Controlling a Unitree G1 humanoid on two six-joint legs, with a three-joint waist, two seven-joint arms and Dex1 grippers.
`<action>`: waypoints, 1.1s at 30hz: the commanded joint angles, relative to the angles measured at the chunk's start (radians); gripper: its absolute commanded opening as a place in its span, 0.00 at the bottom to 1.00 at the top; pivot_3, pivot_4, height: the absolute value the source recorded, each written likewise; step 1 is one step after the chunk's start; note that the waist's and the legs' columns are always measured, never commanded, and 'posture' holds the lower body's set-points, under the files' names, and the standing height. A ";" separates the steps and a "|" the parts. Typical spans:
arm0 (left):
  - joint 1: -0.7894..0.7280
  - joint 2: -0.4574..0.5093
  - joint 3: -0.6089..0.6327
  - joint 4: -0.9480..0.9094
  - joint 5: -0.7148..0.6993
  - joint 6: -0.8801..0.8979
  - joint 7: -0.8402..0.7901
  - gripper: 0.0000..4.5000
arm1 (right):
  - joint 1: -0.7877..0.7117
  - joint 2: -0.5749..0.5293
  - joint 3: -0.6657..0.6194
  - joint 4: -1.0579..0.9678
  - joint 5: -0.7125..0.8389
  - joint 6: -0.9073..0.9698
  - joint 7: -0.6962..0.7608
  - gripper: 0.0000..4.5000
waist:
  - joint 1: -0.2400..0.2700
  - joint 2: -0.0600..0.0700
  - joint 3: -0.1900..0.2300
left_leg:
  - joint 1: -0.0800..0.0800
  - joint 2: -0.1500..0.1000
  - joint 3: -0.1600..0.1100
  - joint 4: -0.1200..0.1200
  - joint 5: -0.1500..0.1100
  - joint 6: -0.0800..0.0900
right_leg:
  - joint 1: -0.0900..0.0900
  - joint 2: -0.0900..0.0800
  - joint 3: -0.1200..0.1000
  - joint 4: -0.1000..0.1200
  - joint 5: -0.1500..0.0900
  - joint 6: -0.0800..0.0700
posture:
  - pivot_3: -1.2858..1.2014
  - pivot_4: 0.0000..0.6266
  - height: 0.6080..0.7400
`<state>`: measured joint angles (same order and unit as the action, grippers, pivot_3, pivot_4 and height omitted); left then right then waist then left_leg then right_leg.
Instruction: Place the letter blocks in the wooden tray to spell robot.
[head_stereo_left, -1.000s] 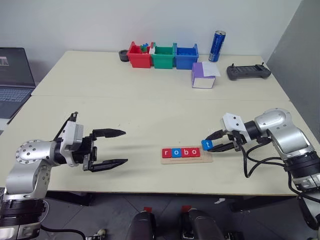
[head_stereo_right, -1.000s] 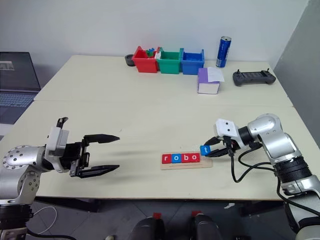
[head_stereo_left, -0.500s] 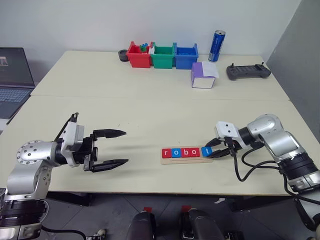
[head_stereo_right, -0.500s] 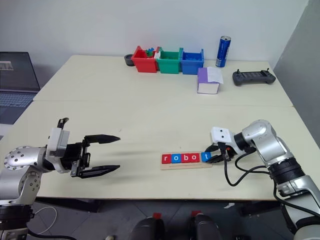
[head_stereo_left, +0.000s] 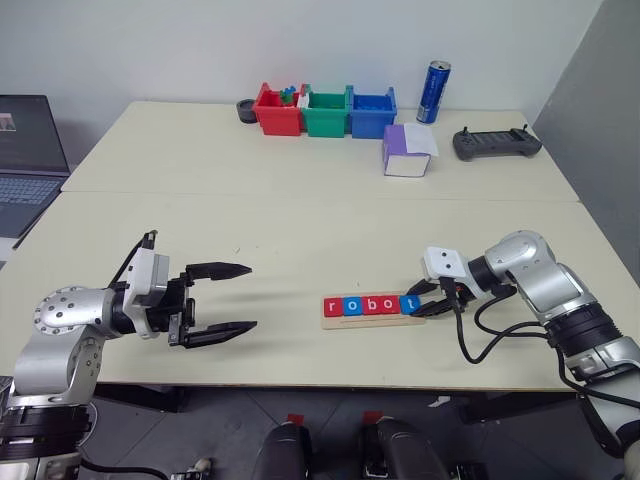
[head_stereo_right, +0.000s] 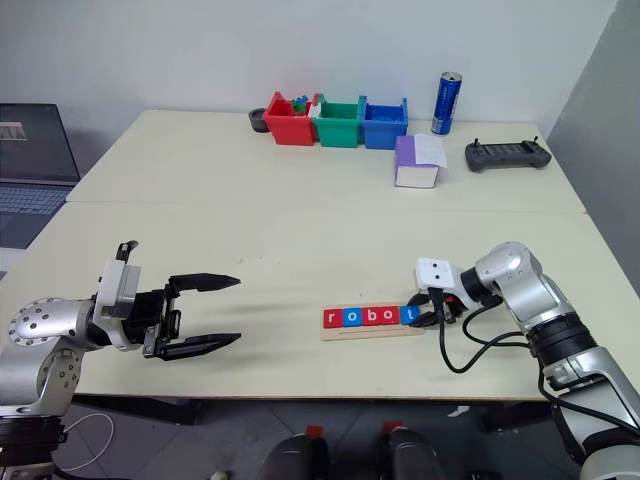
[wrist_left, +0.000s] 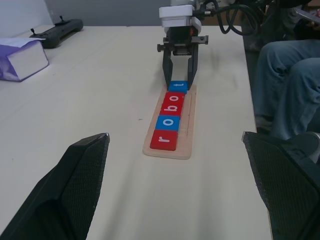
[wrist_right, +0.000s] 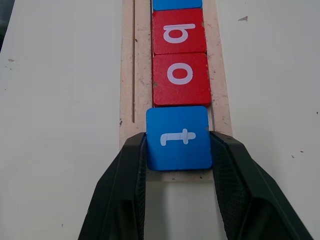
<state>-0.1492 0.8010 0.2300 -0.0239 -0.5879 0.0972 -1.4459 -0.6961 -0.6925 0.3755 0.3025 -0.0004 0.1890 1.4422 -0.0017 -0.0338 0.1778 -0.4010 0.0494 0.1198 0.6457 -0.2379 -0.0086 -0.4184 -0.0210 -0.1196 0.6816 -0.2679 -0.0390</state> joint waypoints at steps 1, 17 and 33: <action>0.004 0.007 0.022 -0.029 -0.011 -0.012 0.007 1.00 | -0.023 0.003 -0.001 -0.021 -0.010 -0.007 0.000 0.32 | 0.000 0.000 0.000 | 0.000 0.000 0.000 0.000 0.000 0.000 | 0.000 0.000 0.000 0.000 0.000 0.000 | 0.52 0.24 1.00; -0.008 0.006 0.020 -0.019 -0.006 -0.018 0.009 1.00 | -0.051 0.017 0.000 -0.022 -0.026 -0.004 0.004 0.32 | -0.001 0.000 0.000 | 0.000 0.000 0.000 0.000 0.000 0.000 | 0.000 0.000 0.000 0.000 0.000 0.000 | 0.52 0.24 1.00; -0.007 0.005 0.018 -0.022 -0.007 -0.024 0.019 1.00 | -0.048 0.014 0.003 -0.018 -0.033 -0.005 0.014 0.32 | 0.000 0.000 0.000 | 0.000 0.000 0.000 0.000 0.000 0.000 | 0.000 0.000 0.000 0.000 0.000 0.000 | 0.52 0.24 1.00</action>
<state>-0.1502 0.8010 0.2300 -0.0285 -0.5876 0.0851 -1.4294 -0.7304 -0.6675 0.3827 0.3012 -0.0295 0.1848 1.4507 -0.0020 -0.0338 0.1778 -0.4009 0.0495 0.1199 0.6456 -0.2379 -0.0086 -0.4185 -0.0210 -0.1196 0.6817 -0.2679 -0.0391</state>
